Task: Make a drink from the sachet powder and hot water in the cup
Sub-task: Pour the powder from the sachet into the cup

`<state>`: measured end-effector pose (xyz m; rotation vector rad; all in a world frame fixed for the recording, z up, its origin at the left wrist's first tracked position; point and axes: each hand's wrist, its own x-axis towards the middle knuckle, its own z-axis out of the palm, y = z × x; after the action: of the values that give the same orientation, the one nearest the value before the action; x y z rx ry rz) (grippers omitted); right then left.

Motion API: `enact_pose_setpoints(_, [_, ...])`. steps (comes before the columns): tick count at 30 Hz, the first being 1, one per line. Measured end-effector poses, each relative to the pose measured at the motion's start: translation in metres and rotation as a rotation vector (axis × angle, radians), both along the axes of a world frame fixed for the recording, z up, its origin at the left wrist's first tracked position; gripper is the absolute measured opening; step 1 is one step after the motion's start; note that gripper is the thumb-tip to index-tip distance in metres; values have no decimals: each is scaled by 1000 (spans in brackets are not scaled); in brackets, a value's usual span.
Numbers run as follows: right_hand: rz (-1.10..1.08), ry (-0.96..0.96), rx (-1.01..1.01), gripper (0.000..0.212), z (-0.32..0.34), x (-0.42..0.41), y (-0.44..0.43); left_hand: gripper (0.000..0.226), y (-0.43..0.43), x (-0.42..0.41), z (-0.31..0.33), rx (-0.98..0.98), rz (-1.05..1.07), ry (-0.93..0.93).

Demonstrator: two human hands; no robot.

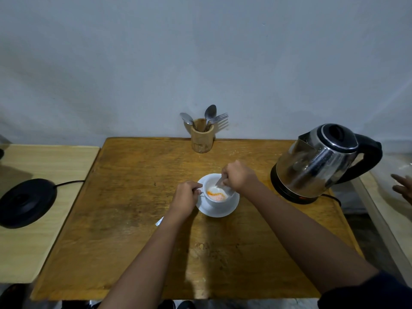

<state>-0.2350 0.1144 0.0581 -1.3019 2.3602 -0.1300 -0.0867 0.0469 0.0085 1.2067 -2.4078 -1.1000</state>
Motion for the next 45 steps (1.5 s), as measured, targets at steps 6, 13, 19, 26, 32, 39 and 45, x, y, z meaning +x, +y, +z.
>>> enact_pose_setpoints(6, [-126,-134,-56,29,-4,-3,6,25,-1,2,-2,-10,-9,12])
enact_pose_setpoints(13, [-124,-125,-62,20,-3,-4,5,25,-1,1,-4,-18,-8,10])
enact_pose_setpoints(19, [-190,-162,-108,21,-5,-2,4,26,-1,1,-7,-2,10,27])
enact_pose_setpoints(26, [-353,-296,-194,36,-9,-6,11,29,3,-4,-5,79,113,47])
enact_pose_setpoints(32, [-440,-562,-330,19,4,2,12,25,6,-7,6,214,227,153])
enact_pose_setpoints(39, [-367,-691,-459,7,16,44,0,9,1,21,34,591,306,526])
enact_pose_setpoints(45, [-291,-573,-326,19,-15,102,-19,4,-19,77,17,473,342,395])
